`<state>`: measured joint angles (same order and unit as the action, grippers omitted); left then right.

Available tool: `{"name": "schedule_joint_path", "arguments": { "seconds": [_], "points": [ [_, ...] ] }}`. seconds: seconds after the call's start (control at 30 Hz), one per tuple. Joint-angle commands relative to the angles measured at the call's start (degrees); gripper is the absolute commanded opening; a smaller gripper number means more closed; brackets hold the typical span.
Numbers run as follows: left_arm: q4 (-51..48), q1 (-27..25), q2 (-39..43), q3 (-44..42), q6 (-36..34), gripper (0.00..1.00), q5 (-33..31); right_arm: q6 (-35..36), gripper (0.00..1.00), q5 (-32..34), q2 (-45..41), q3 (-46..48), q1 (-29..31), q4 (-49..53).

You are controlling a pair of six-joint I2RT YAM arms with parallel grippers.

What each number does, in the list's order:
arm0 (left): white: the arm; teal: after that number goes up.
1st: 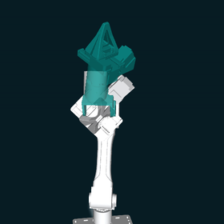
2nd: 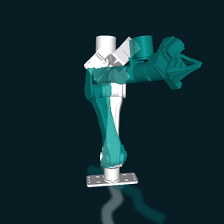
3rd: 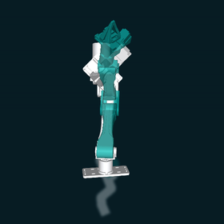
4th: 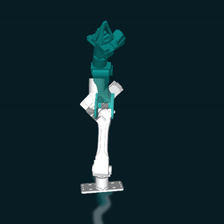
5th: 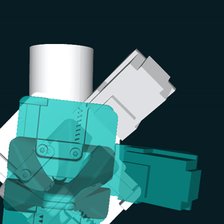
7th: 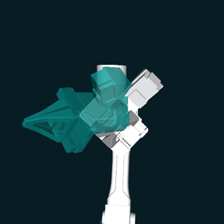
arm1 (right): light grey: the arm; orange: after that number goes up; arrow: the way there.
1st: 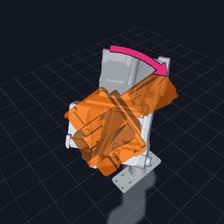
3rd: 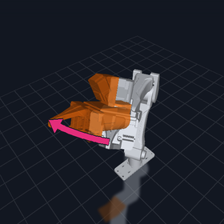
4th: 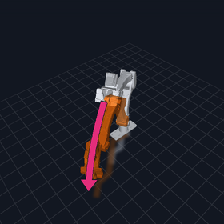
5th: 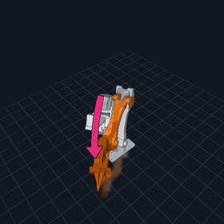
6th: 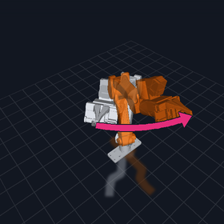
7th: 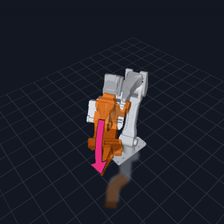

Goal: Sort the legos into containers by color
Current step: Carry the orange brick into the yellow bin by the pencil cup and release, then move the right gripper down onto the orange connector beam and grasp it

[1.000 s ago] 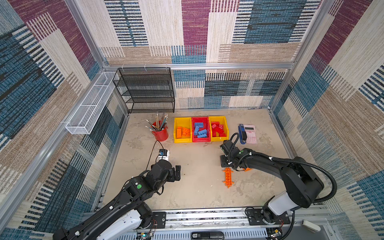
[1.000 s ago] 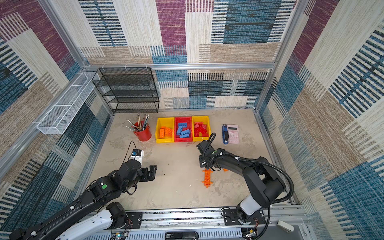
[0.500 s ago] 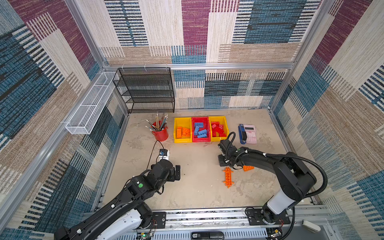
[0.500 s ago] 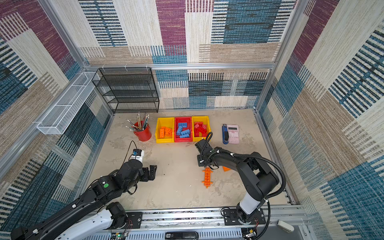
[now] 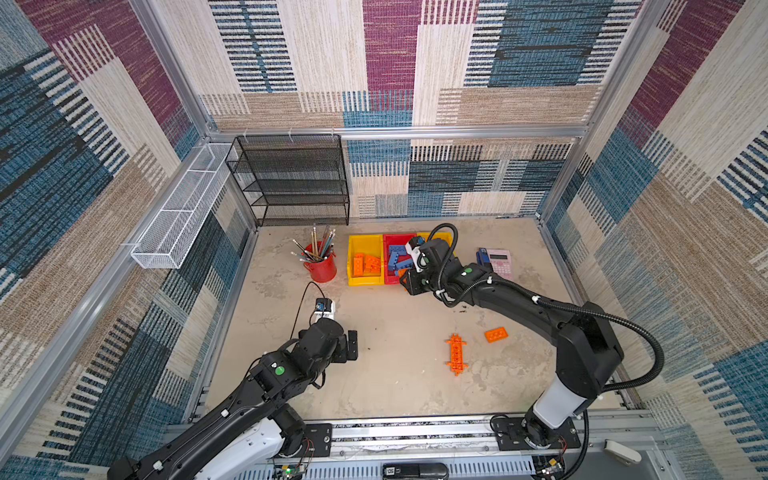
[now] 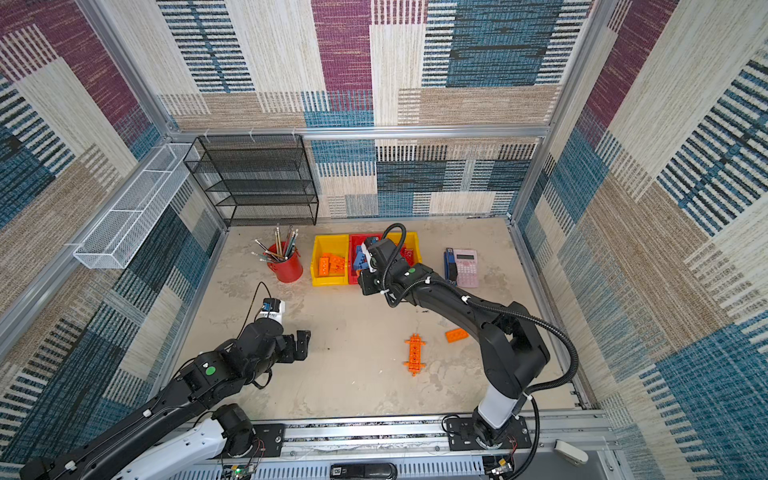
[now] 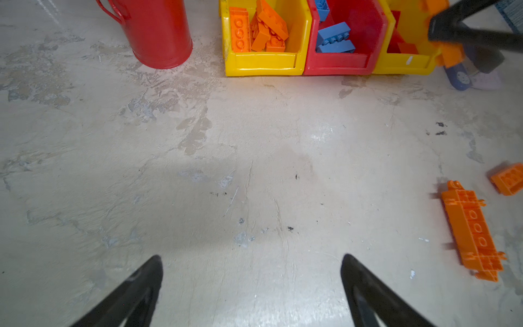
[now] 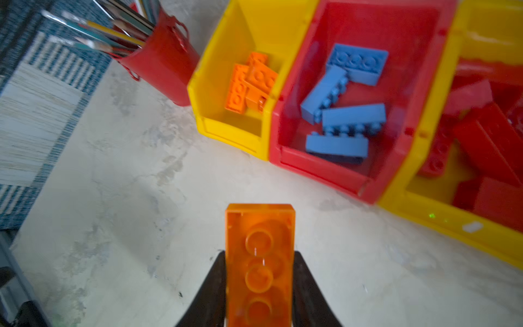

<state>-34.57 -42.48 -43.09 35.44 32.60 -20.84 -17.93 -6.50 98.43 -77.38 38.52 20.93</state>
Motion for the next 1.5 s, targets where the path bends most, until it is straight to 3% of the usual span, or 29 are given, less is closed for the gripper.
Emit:
{"name": "schedule_joint_path", "arguments": {
  "seconds": [0.0,0.17,0.53,0.57,0.7,0.73,0.87,1.03,1.23,1.47],
  "points": [
    [-0.3,1.1,-0.9,-0.4,0.8,0.99,0.3,2.4,0.26,-4.3,4.9,-7.6,0.1,-1.5],
    [0.9,3.3,-2.0,-0.5,1.0,0.99,2.3,5.1,0.27,-6.3,16.1,-21.3,0.1,0.5],
    [1.4,7.6,-6.5,2.2,-0.5,0.99,5.2,11.8,0.28,-2.3,43.7,-59.2,-0.4,13.5],
    [1.5,7.8,-6.9,2.3,-0.6,0.99,5.5,11.9,0.31,-2.2,46.0,-62.6,-0.5,14.8],
    [1.3,8.6,-7.7,3.1,-1.0,0.99,6.4,11.0,0.63,-1.8,50.4,-68.7,-1.4,16.4],
    [1.4,8.7,-7.9,3.2,-1.1,0.99,6.7,10.9,0.72,-1.6,50.0,-68.0,-1.5,16.0],
    [2.1,8.9,-8.1,3.8,-1.6,0.99,7.7,11.4,0.81,-0.5,45.1,-61.2,-1.6,14.0],
    [2.8,8.9,-8.2,4.5,-2.5,0.99,10.4,10.2,0.82,0.0,33.9,-48.5,-1.4,12.1],
    [8.4,8.6,-6.6,2.0,-1.8,0.99,19.9,5.8,0.79,5.9,13.9,-21.9,1.0,7.1],
    [10.8,0.9,-9.0,2.0,-2.5,0.99,21.6,-3.9,0.79,12.4,-8.6,8.1,3.4,5.7]
  ]
}}
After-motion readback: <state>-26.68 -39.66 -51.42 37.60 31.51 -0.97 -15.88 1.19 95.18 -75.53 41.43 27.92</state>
